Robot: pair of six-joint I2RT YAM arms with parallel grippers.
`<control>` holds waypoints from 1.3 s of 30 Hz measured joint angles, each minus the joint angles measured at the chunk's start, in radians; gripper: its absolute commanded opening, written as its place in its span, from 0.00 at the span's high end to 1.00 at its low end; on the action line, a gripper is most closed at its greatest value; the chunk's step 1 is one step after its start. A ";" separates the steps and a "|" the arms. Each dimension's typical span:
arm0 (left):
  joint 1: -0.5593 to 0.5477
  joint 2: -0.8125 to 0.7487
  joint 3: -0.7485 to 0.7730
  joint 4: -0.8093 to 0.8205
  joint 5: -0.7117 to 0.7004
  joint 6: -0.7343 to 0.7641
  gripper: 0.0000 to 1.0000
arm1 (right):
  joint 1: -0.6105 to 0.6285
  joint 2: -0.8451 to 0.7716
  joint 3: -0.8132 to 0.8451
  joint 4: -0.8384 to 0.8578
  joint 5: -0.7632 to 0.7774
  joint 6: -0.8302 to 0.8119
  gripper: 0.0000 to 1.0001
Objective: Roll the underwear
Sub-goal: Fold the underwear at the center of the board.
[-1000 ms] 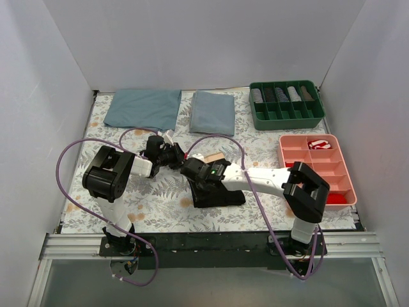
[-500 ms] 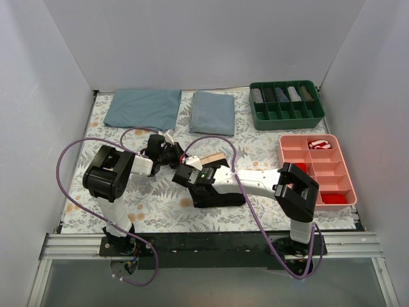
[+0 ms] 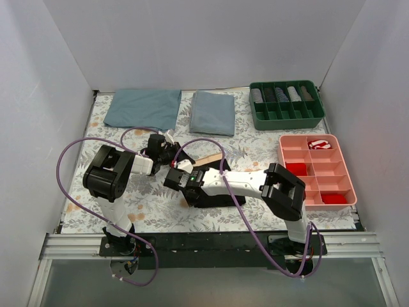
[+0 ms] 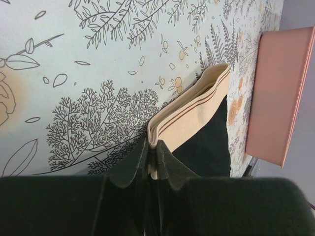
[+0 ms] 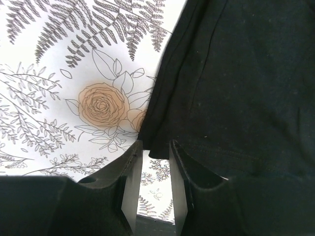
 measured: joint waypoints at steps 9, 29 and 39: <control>0.000 0.000 0.004 -0.008 0.000 0.000 1.00 | 0.006 0.043 0.021 -0.016 -0.016 0.000 0.64; 0.000 0.000 0.006 -0.013 0.000 0.000 1.00 | 0.007 0.088 0.049 -0.041 -0.036 0.016 0.76; 0.000 0.000 0.006 -0.016 -0.001 -0.001 1.00 | 0.007 0.097 0.060 -0.060 -0.014 0.027 0.99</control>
